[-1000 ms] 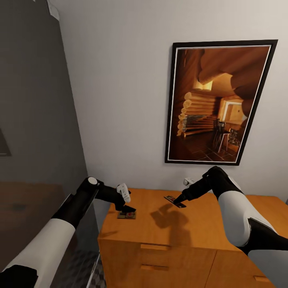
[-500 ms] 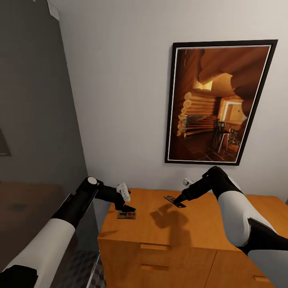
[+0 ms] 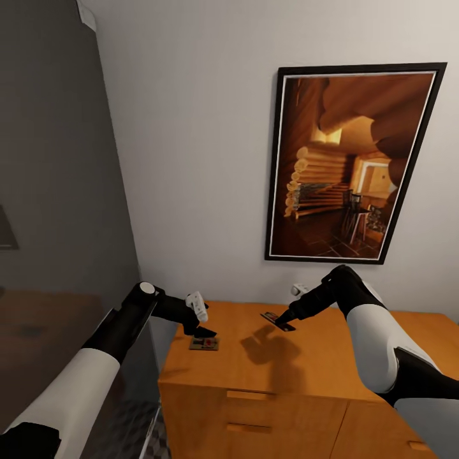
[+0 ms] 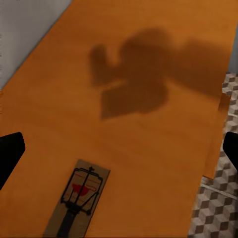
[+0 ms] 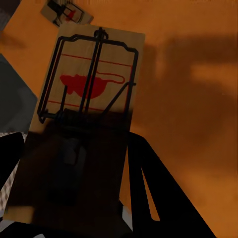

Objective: Take the four mousetraps from the cabinet in the bathroom and place them on the bathroom floor. Make sure all four end up on the same floor surface, and ensure that at least two of them are either under or directly next to the same bathroom sink.

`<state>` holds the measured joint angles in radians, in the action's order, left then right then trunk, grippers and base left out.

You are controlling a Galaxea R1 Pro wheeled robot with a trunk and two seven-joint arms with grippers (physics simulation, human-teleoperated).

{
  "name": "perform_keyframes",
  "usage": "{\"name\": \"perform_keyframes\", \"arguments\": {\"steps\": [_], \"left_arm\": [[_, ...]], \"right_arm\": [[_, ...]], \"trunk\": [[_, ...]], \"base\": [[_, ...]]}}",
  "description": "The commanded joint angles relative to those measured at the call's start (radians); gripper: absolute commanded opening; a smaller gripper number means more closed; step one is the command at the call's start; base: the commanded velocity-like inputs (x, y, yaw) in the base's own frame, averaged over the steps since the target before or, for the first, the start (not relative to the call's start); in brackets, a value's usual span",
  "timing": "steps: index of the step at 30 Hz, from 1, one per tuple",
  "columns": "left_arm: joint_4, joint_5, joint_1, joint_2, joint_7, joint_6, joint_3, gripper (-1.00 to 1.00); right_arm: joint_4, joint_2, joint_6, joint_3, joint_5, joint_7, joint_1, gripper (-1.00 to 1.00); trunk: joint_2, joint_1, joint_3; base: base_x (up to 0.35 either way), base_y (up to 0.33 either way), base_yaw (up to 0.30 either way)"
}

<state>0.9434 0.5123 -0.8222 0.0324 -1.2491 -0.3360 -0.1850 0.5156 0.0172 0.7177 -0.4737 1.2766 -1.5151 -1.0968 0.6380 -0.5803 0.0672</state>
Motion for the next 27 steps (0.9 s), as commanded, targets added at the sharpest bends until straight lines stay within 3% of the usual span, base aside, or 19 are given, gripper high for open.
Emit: {"name": "perform_keyframes", "arguments": {"steps": [1, 27], "left_arm": [[0.0, 0.0, 0.0, 0.0, 0.0, 0.0, 0.0, 1.0], [0.0, 0.002, 0.0, 0.0, 0.0, 0.0, -0.002, 1.0]], "right_arm": [[0.0, 0.0, 0.006, 0.0, 0.0, -0.004, 0.0, -1.0], [-0.005, -0.007, 0.006, 0.0, 0.001, -0.002, 0.0, -1.0]], "trunk": [[0.0, 0.0, 0.0], [0.0, 0.0, 0.0]], "base": [[0.099, 0.17, 0.0], [0.013, 0.033, 0.0]]}}
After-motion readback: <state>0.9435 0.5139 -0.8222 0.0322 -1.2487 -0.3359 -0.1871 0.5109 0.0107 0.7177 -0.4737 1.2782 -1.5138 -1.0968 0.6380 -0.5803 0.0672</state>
